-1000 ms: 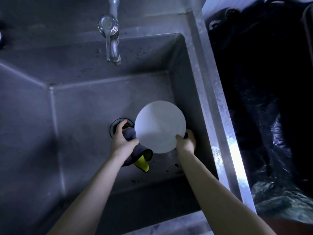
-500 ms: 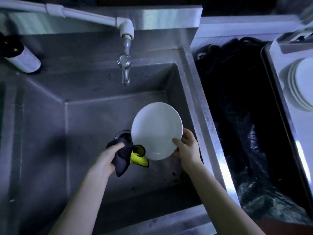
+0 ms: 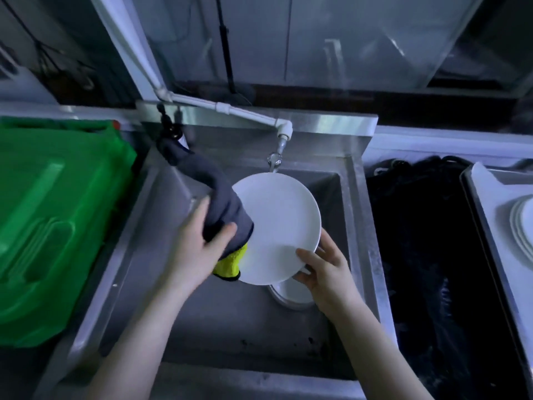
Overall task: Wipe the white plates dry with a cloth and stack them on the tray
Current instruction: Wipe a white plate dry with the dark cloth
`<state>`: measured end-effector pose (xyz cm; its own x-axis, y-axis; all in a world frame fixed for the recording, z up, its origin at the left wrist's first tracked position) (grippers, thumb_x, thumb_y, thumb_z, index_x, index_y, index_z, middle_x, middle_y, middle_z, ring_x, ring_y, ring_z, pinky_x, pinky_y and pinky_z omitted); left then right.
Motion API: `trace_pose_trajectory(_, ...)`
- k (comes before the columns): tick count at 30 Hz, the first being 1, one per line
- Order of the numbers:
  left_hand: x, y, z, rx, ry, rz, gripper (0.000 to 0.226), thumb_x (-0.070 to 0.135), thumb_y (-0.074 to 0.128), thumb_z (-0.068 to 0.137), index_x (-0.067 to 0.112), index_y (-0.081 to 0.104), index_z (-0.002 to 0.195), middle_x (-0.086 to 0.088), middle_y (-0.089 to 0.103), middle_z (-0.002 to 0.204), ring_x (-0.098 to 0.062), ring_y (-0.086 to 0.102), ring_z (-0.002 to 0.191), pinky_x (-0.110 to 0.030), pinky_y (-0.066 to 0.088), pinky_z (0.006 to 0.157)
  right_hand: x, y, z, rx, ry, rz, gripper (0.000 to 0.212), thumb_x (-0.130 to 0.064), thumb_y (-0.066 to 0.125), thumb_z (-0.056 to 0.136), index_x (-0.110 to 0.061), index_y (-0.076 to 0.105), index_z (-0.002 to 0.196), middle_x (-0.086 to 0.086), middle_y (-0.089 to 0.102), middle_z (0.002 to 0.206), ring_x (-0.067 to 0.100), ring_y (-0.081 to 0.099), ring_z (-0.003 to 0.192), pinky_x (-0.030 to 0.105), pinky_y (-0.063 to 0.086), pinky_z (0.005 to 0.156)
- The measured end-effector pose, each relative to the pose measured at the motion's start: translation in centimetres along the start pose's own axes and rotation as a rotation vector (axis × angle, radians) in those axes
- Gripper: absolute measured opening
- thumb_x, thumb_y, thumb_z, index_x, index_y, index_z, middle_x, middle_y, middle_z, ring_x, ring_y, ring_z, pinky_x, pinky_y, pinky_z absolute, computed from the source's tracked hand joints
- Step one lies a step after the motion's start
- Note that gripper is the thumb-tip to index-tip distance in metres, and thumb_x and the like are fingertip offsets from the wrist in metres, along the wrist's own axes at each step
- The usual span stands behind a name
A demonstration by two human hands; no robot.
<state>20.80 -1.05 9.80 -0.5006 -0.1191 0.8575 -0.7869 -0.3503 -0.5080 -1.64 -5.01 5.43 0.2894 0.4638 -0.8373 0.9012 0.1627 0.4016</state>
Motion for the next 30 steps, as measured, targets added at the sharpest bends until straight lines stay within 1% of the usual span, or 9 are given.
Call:
trace_pose_trajectory(2, 1.7, 0.4, -1.5, -0.265, 0.085, 0.164, 0.053, 0.035, 0.054, 0.093, 0.055, 0.032, 0.137, 0.026, 0.058, 0.113, 0.014, 0.054, 0.099, -0.002, 0.038, 0.079, -0.6, 1.0, -0.7, -0.057, -0.026, -0.022, 0.056, 0.006, 0.056, 0.090, -0.034, 0.064, 0.128, 0.005, 0.072, 0.114, 0.021, 0.069, 0.094, 0.035, 0.057, 0.069)
trace_pose_trajectory(6, 2.9, -0.7, -3.4, -0.444, 0.064, 0.316, 0.048, 0.025, 0.040, 0.099, 0.050, 0.031, 0.139, 0.003, 0.059, 0.130, -0.017, 0.058, 0.107, -0.033, 0.048, 0.092, -1.4, 2.3, -1.7, -0.064, -0.043, -0.023, 0.053, 0.009, 0.051, 0.090, -0.031, 0.068, 0.121, 0.008, 0.074, 0.108, 0.023, 0.072, 0.092, 0.035, 0.057, 0.067)
trace_pose_trajectory(11, 3.7, -0.8, -3.1, -0.585, 0.175, 0.409, 0.063, 0.001, 0.038, 0.095, 0.041, 0.043, 0.144, 0.017, 0.032, 0.156, -0.006, 0.032, 0.142, -0.009, 0.022, 0.108, -2.5, 3.8, -2.9, -0.073, -0.064, -0.046, 0.047, 0.004, 0.057, 0.082, -0.028, 0.072, 0.113, 0.010, 0.074, 0.097, 0.023, 0.072, 0.086, 0.034, 0.057, 0.065)
trace_pose_trajectory(13, 3.5, -1.1, -2.4, -0.583, 0.287, 0.474, 0.058, 0.006, 0.043, 0.098, 0.040, 0.042, 0.144, 0.016, 0.028, 0.157, -0.010, 0.030, 0.141, -0.012, 0.021, 0.109, -2.9, 4.4, -3.0, -0.073, -0.079, -0.075, 0.045, 0.008, 0.054, 0.087, -0.025, 0.073, 0.111, 0.013, 0.074, 0.098, 0.025, 0.072, 0.087, 0.036, 0.058, 0.066)
trace_pose_trajectory(16, 3.0, -1.4, -1.4, -0.399, 0.457, 0.761, 0.050, 0.031, 0.046, 0.099, 0.038, 0.037, 0.148, 0.004, 0.030, 0.148, -0.023, 0.035, 0.126, -0.037, 0.035, 0.106, -3.3, 5.9, -2.8, -0.067, -0.092, -0.057, 0.045, 0.010, 0.051, 0.091, -0.021, 0.072, 0.114, 0.015, 0.073, 0.098, 0.026, 0.072, 0.084, 0.037, 0.058, 0.065)
trace_pose_trajectory(19, 3.2, -1.9, 0.1, -0.140, 0.353, 0.787, 0.046, 0.034, 0.042, 0.100, 0.024, 0.045, 0.145, -0.004, 0.031, 0.152, -0.031, 0.032, 0.136, -0.047, 0.027, 0.112, -3.0, 8.7, -2.6, -0.058, -0.103, -0.040, 0.044, 0.010, 0.052, 0.091, -0.019, 0.072, 0.116, 0.017, 0.071, 0.097, 0.025, 0.070, 0.080, 0.034, 0.057, 0.062)
trace_pose_trajectory(22, 3.0, -3.5, 1.7, -0.030, 0.248, 0.752, 0.049, 0.031, 0.034, 0.103, 0.015, 0.039, 0.149, -0.005, 0.026, 0.161, -0.025, 0.016, 0.149, -0.042, 0.012, 0.121, -3.0, 11.8, -2.3, -0.049, -0.163, -0.028, 0.047, 0.010, 0.054, 0.089, -0.023, 0.072, 0.117, 0.012, 0.075, 0.098, 0.023, 0.071, 0.078, 0.033, 0.057, 0.061)
trace_pose_trajectory(27, 2.0, -7.4, -0.1, -0.115, 0.524, 0.608, 0.048, 0.029, 0.034, 0.098, 0.010, 0.058, 0.135, -0.004, 0.046, 0.150, -0.022, 0.034, 0.144, -0.047, 0.031, 0.115, -4.0, 14.1, -0.9, 0.012, -0.257, 0.007, 0.041, 0.010, 0.051, 0.090, -0.015, 0.069, 0.118, 0.008, 0.068, 0.085, 0.018, 0.065, 0.072, 0.030, 0.055, 0.058)
trace_pose_trajectory(30, 1.7, -7.7, -0.2, -0.262, 0.639, 0.470, 0.050, 0.027, 0.034, 0.099, 0.012, 0.046, 0.145, 0.002, 0.033, 0.158, -0.014, 0.029, 0.146, -0.035, 0.026, 0.119, -3.5, 15.6, -0.3, 0.023, -0.275, 0.004, 0.036, 0.003, 0.054, 0.089, -0.016, 0.071, 0.115, 0.007, 0.068, 0.081, 0.017, 0.062, 0.070, 0.025, 0.050, 0.055)
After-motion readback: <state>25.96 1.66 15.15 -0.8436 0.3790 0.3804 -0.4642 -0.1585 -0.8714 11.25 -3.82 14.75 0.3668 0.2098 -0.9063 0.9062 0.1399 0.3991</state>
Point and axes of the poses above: each hand's wrist, its own z-axis towards the middle knuckle, its own y-axis out of the palm, x = y × z, the point moved 1 cm from there along z, towards the middle knuckle
